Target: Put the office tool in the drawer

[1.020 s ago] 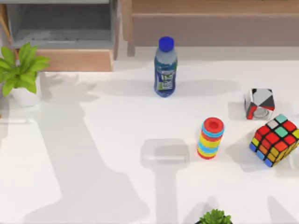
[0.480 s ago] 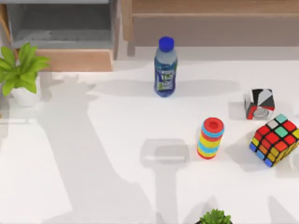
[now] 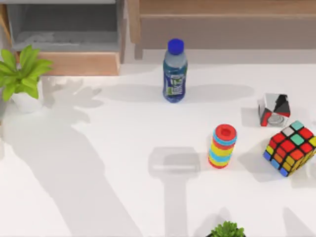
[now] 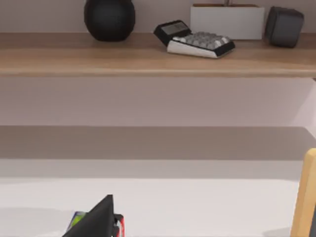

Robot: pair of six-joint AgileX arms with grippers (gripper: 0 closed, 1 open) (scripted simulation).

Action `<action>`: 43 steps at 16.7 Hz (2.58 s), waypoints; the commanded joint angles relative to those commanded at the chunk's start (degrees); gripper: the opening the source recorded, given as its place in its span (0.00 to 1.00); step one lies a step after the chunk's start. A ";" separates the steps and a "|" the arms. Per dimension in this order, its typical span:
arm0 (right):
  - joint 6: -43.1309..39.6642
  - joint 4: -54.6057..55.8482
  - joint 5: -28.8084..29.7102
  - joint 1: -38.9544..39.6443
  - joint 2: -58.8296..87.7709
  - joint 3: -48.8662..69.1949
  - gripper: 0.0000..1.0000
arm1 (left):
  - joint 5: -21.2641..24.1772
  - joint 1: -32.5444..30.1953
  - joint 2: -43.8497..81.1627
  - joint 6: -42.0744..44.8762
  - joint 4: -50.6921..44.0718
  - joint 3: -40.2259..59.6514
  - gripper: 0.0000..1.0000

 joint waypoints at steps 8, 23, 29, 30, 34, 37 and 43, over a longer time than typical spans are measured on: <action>0.00 0.00 0.00 0.00 0.00 0.00 1.00 | 6.97 14.17 -12.53 32.04 49.79 -32.82 1.00; 0.00 0.00 0.00 0.00 0.00 0.00 1.00 | 28.66 15.81 -12.34 46.28 129.91 -88.91 1.00; 0.00 0.00 0.00 0.00 0.00 0.00 1.00 | 32.05 13.10 -11.75 43.56 136.66 -92.84 1.00; 0.00 0.00 0.00 0.00 0.00 0.00 1.00 | 32.05 13.10 -11.75 43.56 136.66 -92.84 1.00; 0.00 0.00 0.00 0.00 0.00 0.00 1.00 | 31.47 12.57 -11.52 43.56 136.04 -91.96 1.00; 0.00 0.00 0.00 0.00 0.00 0.00 1.00 | 29.29 10.32 -10.36 43.50 134.49 -89.21 1.00; 0.00 0.00 0.00 0.00 0.00 0.00 1.00 | 28.62 9.65 -9.99 43.49 134.04 -88.36 0.92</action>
